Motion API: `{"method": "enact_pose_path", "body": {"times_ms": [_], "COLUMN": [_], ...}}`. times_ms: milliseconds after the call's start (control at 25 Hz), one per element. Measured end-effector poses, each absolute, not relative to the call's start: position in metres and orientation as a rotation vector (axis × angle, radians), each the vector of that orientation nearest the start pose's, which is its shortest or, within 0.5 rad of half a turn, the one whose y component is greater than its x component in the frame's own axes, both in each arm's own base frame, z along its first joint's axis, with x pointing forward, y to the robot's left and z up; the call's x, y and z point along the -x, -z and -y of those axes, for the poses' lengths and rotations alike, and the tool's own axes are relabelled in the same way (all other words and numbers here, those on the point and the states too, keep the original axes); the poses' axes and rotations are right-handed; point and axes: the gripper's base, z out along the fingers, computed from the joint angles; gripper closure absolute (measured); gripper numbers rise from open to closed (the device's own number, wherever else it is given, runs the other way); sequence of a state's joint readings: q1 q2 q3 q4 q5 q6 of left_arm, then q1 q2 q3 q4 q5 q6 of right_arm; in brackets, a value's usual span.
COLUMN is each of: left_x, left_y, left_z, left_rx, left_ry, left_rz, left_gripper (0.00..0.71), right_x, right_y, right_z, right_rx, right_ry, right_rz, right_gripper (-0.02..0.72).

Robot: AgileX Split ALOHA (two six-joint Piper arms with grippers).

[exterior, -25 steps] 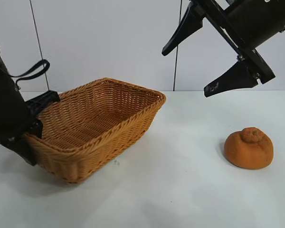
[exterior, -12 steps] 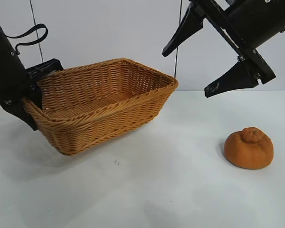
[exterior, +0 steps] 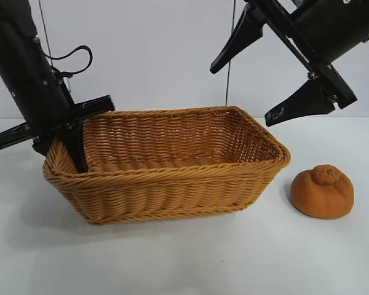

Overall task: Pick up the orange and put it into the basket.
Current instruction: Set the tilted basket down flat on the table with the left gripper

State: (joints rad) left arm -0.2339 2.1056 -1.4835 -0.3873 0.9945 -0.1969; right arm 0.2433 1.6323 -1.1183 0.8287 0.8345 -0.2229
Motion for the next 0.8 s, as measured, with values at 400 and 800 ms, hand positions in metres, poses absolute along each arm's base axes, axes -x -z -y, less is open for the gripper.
{"method": "enact_pose_path", "body": {"times_ms": [400,800], "left_x": [-0.398,-0.401], "left_y": [-0.145,-0.124], "left_z": [0.120,0.120], "left_rx": [0.113,0.092], "left_ry": [0.446,0.446], "left_rz": [-3.094,-3.128], "left_gripper": [0.620,0.583], "right_x": [-0.308,-0.305], "right_y": [-0.252,-0.252], "right_z": [-0.128,-0.129], "right_rx": [-0.015,0.000], "right_ry": [-0.981,-0.996], "right_rz": [-2.698,-2.720], "right_gripper": [0.039,0.039]}}
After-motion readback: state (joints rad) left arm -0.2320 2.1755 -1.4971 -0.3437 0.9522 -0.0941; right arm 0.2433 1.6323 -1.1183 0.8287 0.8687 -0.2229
